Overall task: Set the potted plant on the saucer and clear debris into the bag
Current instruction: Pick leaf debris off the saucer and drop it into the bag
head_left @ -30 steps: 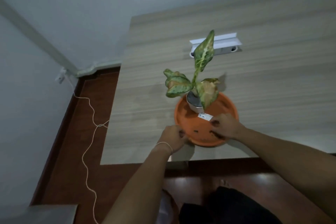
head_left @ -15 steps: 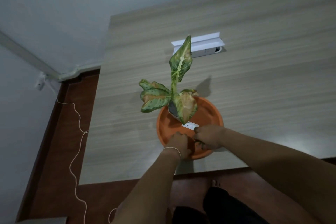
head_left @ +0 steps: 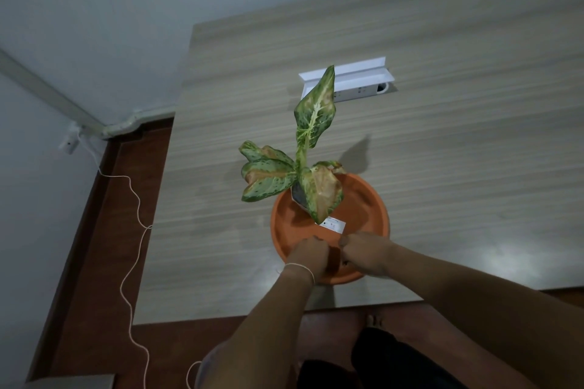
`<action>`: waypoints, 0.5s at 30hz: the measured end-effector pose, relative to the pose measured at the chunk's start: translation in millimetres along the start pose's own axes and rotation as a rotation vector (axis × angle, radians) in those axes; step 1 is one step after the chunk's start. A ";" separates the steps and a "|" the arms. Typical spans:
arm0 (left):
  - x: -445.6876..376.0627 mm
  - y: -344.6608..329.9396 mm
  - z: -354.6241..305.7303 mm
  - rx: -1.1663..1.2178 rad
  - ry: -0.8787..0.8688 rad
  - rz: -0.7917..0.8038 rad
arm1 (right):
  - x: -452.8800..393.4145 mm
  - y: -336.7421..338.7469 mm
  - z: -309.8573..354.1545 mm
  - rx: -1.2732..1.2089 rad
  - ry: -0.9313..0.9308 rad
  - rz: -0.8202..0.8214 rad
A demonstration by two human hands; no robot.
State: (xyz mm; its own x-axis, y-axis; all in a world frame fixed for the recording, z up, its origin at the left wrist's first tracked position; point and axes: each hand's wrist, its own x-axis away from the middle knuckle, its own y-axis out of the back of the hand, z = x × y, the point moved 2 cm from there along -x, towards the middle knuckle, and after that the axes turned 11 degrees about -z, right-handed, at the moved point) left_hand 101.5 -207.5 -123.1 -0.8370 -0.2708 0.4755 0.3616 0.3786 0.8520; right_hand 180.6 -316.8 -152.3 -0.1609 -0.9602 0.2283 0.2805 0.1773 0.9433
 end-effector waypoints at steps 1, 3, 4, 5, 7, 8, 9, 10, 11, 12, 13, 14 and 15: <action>-0.2 -0.9 0.6 -0.005 0.008 -0.003 | 0.5 -0.5 0.8 -0.020 -0.016 -0.005; 0.1 -1.8 0.7 -0.010 0.013 0.006 | 1.5 -0.1 0.0 -0.071 -0.071 -0.012; 1.9 -0.7 0.7 0.003 0.007 0.014 | 1.5 0.2 -1.4 -0.108 -0.111 -0.024; 2.4 -1.1 2.2 0.009 0.001 0.019 | 0.7 0.9 -4.3 -0.161 -0.165 -0.046; 2.6 -3.2 6.9 0.023 -0.009 0.020 | -1.3 4.7 -11.7 -0.267 -0.269 -0.093; 2.5 -4.4 9.9 0.040 -0.005 0.012 | -2.1 8.2 -14.8 -0.295 -0.300 -0.116; 2.6 -4.3 12.7 0.064 0.008 -0.004 | -2.0 13.4 -17.0 -0.312 -0.321 -0.140; 3.3 -3.2 15.0 0.081 0.023 -0.030 | -1.2 18.6 -18.1 -0.328 -0.332 -0.170; 5.0 -0.2 16.7 0.100 0.043 -0.061 | -0.7 23.1 -18.5 -0.338 -0.335 -0.206; 6.3 0.9 19.0 0.117 0.073 -0.098 | 0.2 27.5 -17.6 -0.343 -0.336 -0.244; 9.1 4.3 20.7 0.140 0.092 -0.144 | 0.3 30.1 -16.3 -0.344 -0.342 -0.267; 11.2 6.3 23.6 0.163 0.109 -0.189 | 0.2 32.3 -13.6 -0.348 -0.349 -0.286; 14.5 8.1 27.3 0.186 0.125 -0.230 | -0.6 34.3 -9.6 -0.350 -0.352 -0.298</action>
State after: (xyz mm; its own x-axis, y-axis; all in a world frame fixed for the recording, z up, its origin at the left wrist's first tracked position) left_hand 81.1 -184.2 -115.2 -0.8271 -0.4699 0.3084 0.0781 0.4473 0.8910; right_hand 199.4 -312.2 -122.4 -0.5696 -0.8172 0.0877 0.4611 -0.2294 0.8572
